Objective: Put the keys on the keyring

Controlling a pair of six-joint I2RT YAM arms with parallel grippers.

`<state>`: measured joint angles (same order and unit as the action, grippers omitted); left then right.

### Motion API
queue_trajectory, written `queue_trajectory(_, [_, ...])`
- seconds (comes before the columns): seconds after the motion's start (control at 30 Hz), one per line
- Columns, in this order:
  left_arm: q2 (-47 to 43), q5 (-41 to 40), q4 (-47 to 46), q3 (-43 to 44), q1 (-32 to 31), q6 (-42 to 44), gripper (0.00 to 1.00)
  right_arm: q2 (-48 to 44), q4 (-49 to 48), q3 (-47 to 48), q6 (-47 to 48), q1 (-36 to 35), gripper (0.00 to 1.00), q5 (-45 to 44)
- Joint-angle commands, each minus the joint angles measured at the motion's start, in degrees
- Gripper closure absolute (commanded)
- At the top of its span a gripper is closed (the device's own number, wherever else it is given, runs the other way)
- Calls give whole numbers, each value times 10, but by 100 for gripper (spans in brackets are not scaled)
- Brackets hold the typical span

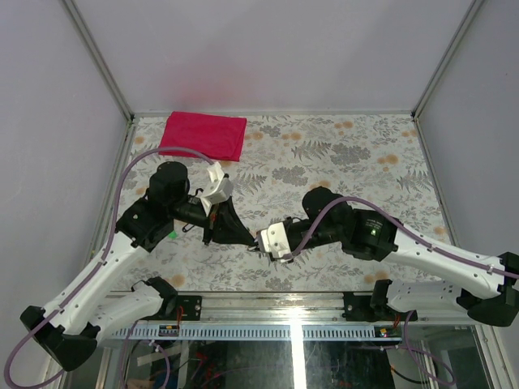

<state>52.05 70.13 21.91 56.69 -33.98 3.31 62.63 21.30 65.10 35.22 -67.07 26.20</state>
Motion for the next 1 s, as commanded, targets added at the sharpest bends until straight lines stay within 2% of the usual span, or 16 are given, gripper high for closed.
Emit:
queue_trajectory(0.0, [4, 31, 28, 25, -1, 17, 100, 6, -7, 42, 12, -3, 100, 11])
queue_trajectory(0.43, [18, 51, 97, 47, -19, 68, 100, 39, 33, 78, 1, -3, 100, 43])
queue_trajectory(0.73, [33, 21, 153, 58, -61, 109, 100, 52, 61, 98, -1, -3, 100, 34])
queue_trajectory(0.97, [32, 8, 173, 64, -63, 123, 100, 36, 73, 95, -1, -3, 100, 19])
